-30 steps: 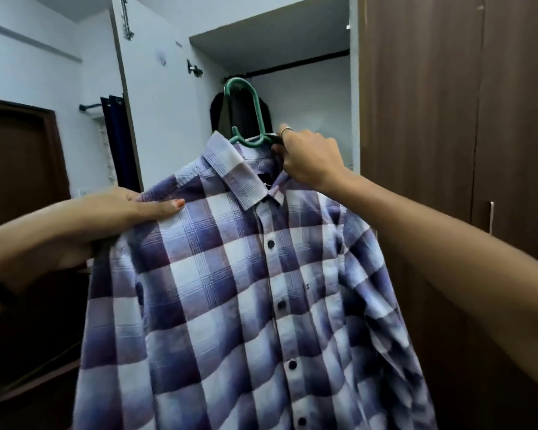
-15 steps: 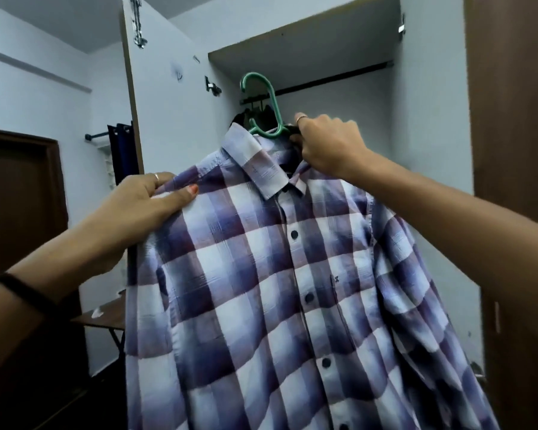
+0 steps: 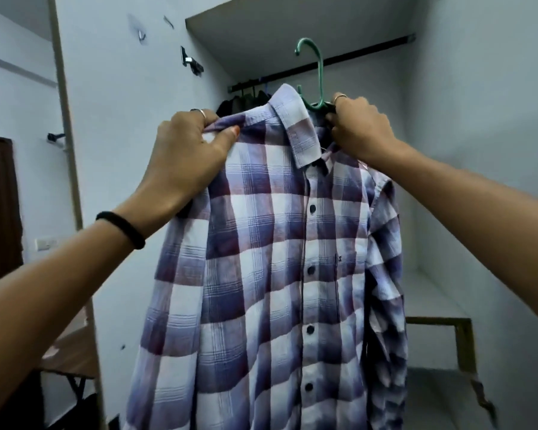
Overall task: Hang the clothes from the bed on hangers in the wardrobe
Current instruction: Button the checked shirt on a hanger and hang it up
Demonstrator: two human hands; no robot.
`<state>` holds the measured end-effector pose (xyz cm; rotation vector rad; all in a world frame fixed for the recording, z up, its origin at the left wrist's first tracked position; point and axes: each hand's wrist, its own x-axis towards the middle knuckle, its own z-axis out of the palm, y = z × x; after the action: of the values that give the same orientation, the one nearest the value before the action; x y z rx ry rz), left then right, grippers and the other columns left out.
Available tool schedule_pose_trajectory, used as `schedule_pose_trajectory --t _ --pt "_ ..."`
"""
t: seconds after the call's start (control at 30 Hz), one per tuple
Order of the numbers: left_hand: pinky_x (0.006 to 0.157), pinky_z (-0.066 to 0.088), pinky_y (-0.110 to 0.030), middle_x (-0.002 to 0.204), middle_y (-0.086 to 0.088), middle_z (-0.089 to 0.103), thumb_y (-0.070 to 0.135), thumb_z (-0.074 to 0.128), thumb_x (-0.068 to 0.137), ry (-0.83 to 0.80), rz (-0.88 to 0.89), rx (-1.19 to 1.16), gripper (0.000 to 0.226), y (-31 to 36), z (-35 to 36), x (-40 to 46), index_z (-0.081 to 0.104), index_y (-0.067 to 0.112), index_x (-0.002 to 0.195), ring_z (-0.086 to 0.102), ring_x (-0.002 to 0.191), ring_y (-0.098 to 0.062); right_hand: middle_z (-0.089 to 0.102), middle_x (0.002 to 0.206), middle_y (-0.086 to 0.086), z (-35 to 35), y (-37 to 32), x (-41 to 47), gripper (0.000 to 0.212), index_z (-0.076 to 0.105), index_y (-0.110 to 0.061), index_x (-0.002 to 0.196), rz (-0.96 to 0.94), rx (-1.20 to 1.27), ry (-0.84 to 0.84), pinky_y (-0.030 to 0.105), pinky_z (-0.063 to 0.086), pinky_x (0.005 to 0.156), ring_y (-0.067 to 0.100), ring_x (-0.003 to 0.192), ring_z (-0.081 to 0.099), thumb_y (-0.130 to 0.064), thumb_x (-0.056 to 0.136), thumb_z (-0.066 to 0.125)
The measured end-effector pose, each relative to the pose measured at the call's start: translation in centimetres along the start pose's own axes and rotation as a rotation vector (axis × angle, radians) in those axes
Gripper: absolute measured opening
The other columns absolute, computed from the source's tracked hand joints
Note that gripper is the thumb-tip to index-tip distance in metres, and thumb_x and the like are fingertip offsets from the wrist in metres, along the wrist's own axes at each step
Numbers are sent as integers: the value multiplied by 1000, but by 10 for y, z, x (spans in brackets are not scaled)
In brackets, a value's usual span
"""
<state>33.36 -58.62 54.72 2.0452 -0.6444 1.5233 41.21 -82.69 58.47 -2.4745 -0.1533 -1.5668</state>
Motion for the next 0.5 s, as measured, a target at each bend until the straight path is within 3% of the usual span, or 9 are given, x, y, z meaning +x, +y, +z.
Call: schedule_pose_trajectory --t 0.17,0.23,0.33,0.43,0.5 --pt "78 43 -30 99 -2 61 42 59 91 -75 -27 47 32 -45 77 68 63 13 105 56 92 -21 55 117 28 66 39 73 22 46 -3 115 -15 -83 64 45 38 76 48 107 53 -14 96 42" --pt "79 51 -39 90 -5 70 42 59 91 -133 -76 -30 34 -62 101 85 67 10 94 64 82 -23 55 118 27 85 49 98 25 45 -3 118 -32 -112 114 45 39 80 47 109 53 -11 94 43" --pt "71 53 -37 69 -5 70 31 61 93 -185 -246 -273 28 -81 136 112 66 8 77 63 59 -16 57 117 25 107 60 141 29 45 -3 122 -48 -166 214 42 35 75 46 108 55 -7 93 43" --pt "77 55 -46 85 -17 70 35 61 88 -80 -191 -213 33 -110 181 136 68 3 87 64 70 -25 57 117 25 137 72 182 31 44 -3 124 -61 -177 278 44 38 78 47 108 55 -4 93 42" --pt "73 55 -43 87 -15 70 40 58 86 56 -101 -131 36 -133 212 151 70 7 89 64 76 -28 56 118 25 163 76 205 34 43 -2 125 -68 -163 296 44 38 76 47 109 54 -1 91 42"
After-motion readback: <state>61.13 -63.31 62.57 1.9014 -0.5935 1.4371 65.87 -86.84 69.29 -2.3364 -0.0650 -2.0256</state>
